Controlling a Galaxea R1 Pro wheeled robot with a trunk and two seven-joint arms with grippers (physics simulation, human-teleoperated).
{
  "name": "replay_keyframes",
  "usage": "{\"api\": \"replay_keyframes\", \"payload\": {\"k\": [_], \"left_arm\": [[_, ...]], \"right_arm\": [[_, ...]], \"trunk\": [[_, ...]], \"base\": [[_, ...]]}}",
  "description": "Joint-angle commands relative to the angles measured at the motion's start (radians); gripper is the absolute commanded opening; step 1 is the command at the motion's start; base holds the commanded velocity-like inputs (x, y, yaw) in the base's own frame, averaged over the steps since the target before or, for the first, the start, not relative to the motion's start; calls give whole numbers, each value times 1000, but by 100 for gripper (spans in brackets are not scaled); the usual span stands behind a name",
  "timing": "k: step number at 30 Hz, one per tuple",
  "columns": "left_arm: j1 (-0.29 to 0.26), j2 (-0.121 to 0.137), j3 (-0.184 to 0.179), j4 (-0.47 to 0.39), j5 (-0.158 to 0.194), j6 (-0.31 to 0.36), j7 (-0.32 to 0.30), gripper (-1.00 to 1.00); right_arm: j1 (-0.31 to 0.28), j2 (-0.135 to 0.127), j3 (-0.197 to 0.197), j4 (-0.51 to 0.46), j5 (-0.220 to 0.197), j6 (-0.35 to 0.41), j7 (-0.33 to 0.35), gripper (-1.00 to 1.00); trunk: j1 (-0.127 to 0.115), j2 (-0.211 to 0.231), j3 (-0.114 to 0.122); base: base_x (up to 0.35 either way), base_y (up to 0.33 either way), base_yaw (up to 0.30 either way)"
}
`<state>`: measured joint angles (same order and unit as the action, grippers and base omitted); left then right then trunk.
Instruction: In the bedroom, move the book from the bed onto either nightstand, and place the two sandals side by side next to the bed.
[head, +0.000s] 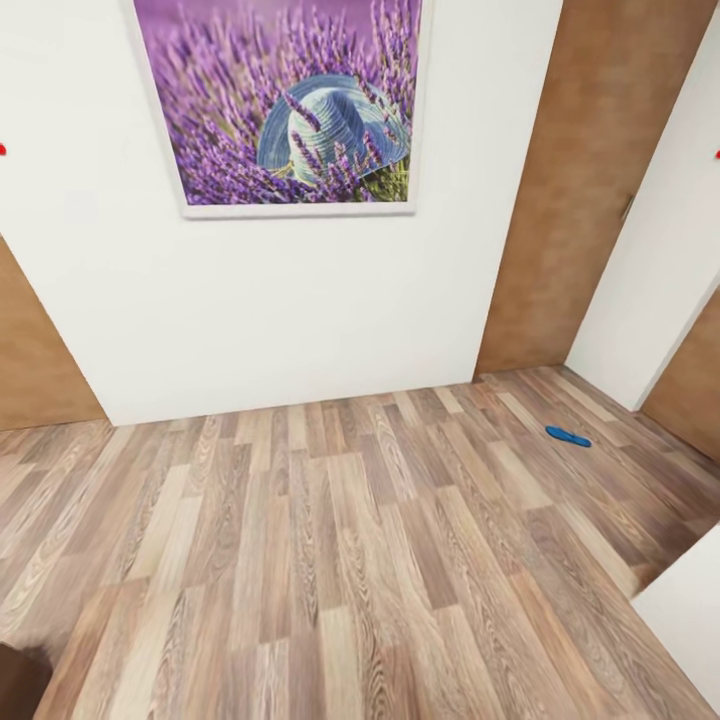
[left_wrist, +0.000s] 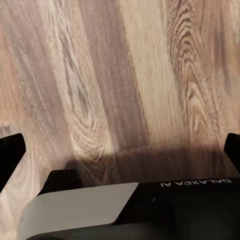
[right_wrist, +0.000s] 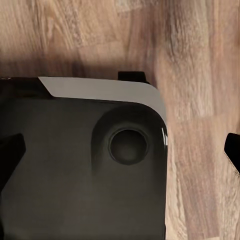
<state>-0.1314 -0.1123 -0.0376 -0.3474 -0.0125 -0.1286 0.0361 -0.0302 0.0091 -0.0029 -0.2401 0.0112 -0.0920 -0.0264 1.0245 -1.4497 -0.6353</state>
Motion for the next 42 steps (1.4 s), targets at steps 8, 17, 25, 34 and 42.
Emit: {"api": "replay_keyframes", "payload": {"k": [8, 17, 25, 34, 42], "left_arm": [[-1, 0, -4, 1, -2, -3, 4, 100], [-1, 0, -4, 1, -3, -3, 4, 100], [0, 0, -4, 1, -3, -3, 4, 100], [-1, 0, -4, 1, -3, -3, 4, 100], [-1, 0, -4, 1, -3, -3, 4, 100]], "right_arm": [[-1, -1, -2, 0, 0, -3, -2, 100], [-1, -3, -3, -1, 0, -3, 0, 100], [-1, -3, -3, -1, 0, -3, 0, 100], [-1, 0, -2, 0, 0, -3, -1, 100], [-1, -1, -2, -1, 0, -3, 0, 100]], "trunk": [[0, 0, -1], [0, 0, -1], [0, 0, -1], [0, 0, -1], [0, 0, -1]], "base": [[310, 0, 0], [310, 0, -26], [310, 0, -227], [310, 0, -61], [310, 0, -138]]}}
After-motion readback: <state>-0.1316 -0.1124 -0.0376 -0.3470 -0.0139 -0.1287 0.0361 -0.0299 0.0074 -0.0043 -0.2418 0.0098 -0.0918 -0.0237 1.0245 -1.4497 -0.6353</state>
